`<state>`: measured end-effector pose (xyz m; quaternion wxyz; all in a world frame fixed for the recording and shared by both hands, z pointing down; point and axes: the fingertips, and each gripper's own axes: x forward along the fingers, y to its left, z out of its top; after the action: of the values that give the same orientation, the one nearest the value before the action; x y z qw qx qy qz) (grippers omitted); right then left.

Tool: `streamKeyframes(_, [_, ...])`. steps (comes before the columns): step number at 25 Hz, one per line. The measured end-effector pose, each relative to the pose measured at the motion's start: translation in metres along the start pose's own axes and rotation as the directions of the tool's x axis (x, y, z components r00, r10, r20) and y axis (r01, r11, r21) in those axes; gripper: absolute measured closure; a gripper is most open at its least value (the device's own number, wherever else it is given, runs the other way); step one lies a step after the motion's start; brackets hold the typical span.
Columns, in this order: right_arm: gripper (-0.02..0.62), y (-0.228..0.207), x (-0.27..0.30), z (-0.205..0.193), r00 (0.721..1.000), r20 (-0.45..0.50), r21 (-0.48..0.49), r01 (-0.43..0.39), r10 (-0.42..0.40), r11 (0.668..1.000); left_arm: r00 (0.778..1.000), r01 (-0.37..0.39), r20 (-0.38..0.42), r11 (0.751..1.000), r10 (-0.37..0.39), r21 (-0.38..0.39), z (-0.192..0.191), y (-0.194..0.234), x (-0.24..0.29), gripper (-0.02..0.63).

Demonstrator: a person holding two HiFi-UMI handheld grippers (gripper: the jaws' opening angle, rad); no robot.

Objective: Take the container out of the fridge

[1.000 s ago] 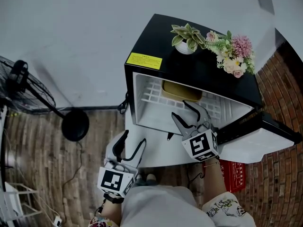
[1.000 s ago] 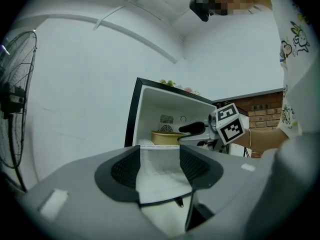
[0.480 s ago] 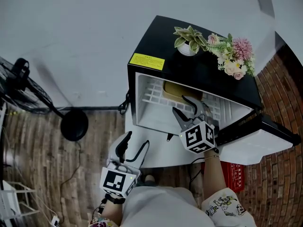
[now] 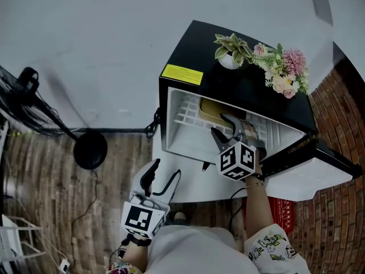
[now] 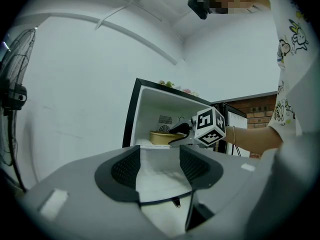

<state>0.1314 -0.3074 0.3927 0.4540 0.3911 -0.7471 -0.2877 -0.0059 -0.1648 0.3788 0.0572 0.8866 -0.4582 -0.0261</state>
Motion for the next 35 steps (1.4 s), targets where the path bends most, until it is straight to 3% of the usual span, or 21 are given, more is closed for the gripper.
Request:
streamKeyframes(9, [0.445, 0.002, 0.007, -0.008, 0.998, -0.055, -0.074, -0.005, 0.001, 0.997, 1.0, -0.011, 0.012, 1.0, 0.011, -0.007, -0.001, 0.002, -0.003, 0.367])
streamKeyframes(21, [0.553, 0.0, 0.001, -0.005, 0.998, -0.062, -0.121, 0.011, -0.019, 0.993, 1.0, -0.017, 0.021, 1.0, 0.017, -0.008, 0.001, 0.003, -0.006, 0.368])
streamKeyframes(35, [0.575, 0.008, -0.005, -0.003, 0.998, -0.067, -0.14, -0.012, 0.003, 0.99, 1.0, -0.021, 0.021, 1.0, 0.021, -0.003, 0.002, 0.001, -0.013, 0.372])
